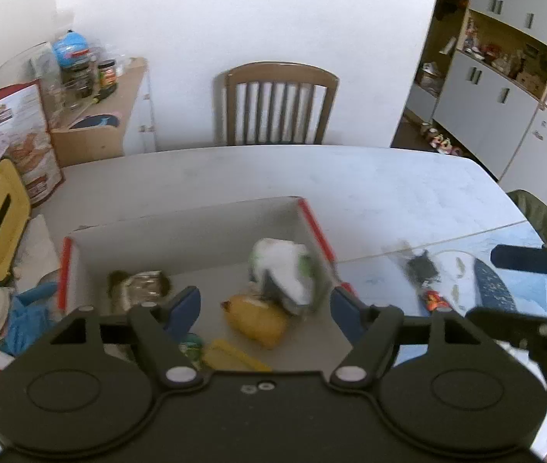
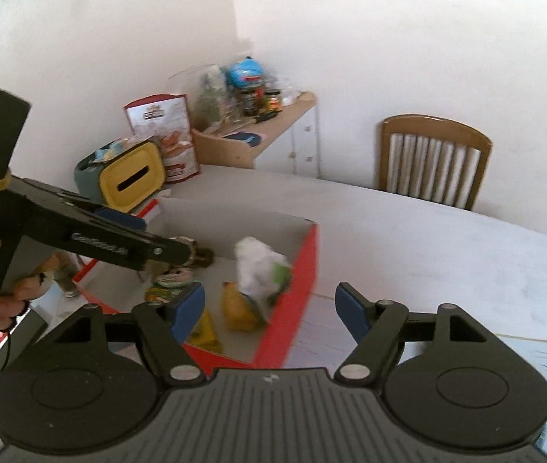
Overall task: Organize objects
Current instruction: 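Move both grippers back toward the black granule bag and red horse keychain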
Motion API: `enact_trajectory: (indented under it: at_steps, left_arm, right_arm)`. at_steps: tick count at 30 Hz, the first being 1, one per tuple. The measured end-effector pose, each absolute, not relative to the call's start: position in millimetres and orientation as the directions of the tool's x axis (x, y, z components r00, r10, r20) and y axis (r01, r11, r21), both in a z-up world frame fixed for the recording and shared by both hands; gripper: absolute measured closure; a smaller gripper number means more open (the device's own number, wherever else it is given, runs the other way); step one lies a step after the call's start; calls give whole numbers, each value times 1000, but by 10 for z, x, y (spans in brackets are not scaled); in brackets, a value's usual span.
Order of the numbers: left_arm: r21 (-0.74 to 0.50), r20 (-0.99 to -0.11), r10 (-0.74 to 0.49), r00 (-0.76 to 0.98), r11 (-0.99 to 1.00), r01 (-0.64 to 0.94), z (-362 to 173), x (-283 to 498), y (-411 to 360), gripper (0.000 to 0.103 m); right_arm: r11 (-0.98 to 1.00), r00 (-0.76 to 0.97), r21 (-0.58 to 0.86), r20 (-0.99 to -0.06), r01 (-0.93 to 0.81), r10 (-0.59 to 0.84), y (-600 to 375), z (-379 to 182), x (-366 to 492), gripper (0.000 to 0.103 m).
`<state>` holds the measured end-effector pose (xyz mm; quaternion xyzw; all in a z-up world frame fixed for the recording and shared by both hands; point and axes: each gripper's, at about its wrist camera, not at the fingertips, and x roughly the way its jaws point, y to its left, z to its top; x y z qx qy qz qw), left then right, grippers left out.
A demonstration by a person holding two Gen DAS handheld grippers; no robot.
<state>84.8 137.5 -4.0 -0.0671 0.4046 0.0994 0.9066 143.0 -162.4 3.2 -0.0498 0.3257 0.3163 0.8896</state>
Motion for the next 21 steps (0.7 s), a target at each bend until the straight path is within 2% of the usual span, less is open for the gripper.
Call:
enact_trajectory:
  at_steps: [13, 21]
  left_arm:
    - [-47, -737, 92, 669, 981, -187, -90, 1069, 760, 17]
    - [-64, -726, 65, 684, 985, -161, -188, 1246, 431, 1]
  right_arm:
    - [852, 638, 127, -609, -508, 471, -2643, -62, 1508, 25]
    - [874, 642, 118, -633, -472, 432, -3107, -275, 1690, 21]
